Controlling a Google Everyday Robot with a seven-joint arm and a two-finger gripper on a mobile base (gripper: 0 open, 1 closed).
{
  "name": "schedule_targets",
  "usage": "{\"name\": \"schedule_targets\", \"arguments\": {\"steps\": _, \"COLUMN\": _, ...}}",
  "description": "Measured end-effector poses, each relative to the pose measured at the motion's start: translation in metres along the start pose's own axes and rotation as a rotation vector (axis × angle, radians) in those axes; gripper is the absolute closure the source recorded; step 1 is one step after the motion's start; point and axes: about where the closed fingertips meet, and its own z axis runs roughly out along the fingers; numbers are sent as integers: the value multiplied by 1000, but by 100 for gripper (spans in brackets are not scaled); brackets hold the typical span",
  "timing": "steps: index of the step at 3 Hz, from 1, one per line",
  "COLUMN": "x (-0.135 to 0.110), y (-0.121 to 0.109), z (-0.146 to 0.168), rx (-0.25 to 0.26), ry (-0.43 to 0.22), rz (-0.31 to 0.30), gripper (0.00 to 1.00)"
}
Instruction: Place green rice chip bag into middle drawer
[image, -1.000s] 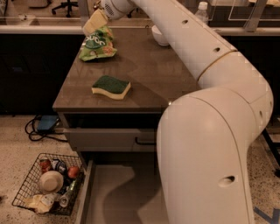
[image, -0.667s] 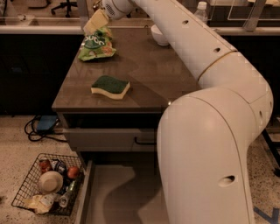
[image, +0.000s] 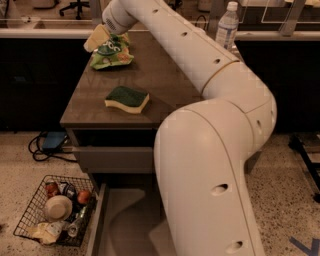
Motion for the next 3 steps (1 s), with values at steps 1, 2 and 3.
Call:
{"name": "schedule_targets", "arguments": {"steps": 1, "x": 9, "y": 8, "z": 37, "rx": -30, "ry": 9, "rz": 24, "gripper": 0}}
{"name": "schedule_targets", "arguments": {"steps": 2, "x": 17, "y": 7, "z": 66, "rx": -50, "ry": 0, "rz": 65, "gripper": 0}}
{"name": "schedule_targets", "arguments": {"steps": 3, "x": 23, "y": 1, "z": 83, "rx": -42, "ry": -8, "rz": 106, "gripper": 0}}
